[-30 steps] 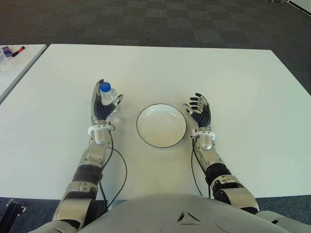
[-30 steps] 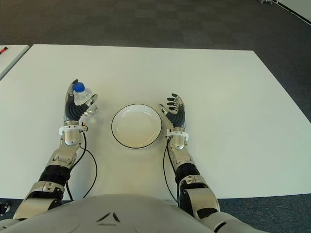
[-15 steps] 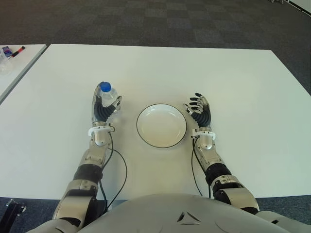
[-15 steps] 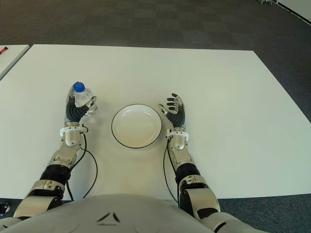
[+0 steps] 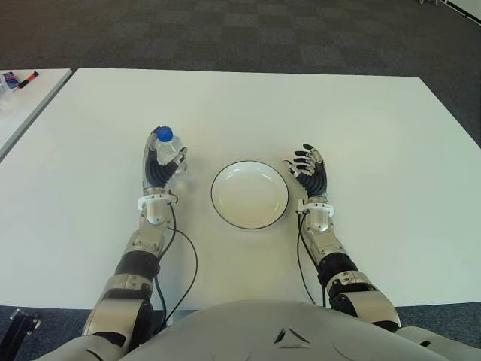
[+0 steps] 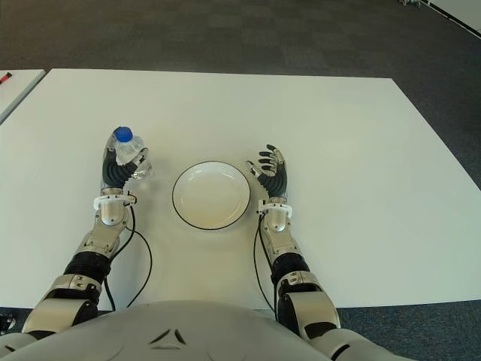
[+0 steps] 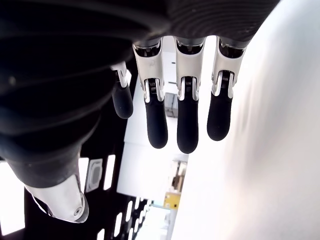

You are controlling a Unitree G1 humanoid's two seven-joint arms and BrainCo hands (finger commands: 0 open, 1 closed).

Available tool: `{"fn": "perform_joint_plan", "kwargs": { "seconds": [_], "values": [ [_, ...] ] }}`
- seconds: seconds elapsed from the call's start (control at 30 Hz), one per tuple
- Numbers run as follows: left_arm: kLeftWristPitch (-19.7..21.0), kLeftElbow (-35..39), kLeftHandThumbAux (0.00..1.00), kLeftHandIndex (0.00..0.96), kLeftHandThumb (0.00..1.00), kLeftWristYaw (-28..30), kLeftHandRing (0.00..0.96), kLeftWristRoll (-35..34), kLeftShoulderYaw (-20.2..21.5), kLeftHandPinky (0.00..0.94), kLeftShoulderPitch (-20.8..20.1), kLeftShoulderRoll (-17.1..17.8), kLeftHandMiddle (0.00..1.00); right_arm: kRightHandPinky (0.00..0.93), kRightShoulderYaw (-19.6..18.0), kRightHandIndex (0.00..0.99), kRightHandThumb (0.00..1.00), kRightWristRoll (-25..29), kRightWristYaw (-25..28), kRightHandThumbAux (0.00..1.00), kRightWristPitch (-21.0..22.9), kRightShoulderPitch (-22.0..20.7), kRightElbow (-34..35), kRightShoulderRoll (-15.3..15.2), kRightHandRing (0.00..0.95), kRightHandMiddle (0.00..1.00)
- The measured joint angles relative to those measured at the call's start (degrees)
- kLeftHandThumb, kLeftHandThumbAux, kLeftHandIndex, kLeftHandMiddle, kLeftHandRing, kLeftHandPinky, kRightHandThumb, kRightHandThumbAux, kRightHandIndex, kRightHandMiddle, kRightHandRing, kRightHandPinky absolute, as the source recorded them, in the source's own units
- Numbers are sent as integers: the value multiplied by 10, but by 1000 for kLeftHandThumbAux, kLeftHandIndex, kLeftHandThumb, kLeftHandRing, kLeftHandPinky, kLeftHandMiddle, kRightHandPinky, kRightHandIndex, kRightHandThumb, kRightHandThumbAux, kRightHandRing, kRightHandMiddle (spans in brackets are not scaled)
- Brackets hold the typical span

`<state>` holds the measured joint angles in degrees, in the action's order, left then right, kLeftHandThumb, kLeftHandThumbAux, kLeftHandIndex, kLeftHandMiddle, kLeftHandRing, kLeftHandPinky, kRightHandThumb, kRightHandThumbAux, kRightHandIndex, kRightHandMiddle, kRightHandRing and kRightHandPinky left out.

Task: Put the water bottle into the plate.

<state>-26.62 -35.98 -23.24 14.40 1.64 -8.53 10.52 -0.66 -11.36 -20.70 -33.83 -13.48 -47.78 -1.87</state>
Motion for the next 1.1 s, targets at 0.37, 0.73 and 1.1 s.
{"fn": "perform_joint_plan", "kwargs": {
  "seconds": [0.37,0.73,1.1],
  "values": [
    [-8,-30,646,0,286,0,78,2,-2,142,-20,1,40,391,-1,183,717,1,2,716,0,1,2,0,371,347],
    [-16,-52,628,0,282,-12,84,6,-4,141,-25,1,38,395,-1,185,742,1,3,712,0,1,4,0,372,351],
    [-14,-53,599,0,312,-13,48,7,-5,116,-29,-1,11,384,-1,181,712,0,4,725,0,1,4,-1,371,350]
  ]
}}
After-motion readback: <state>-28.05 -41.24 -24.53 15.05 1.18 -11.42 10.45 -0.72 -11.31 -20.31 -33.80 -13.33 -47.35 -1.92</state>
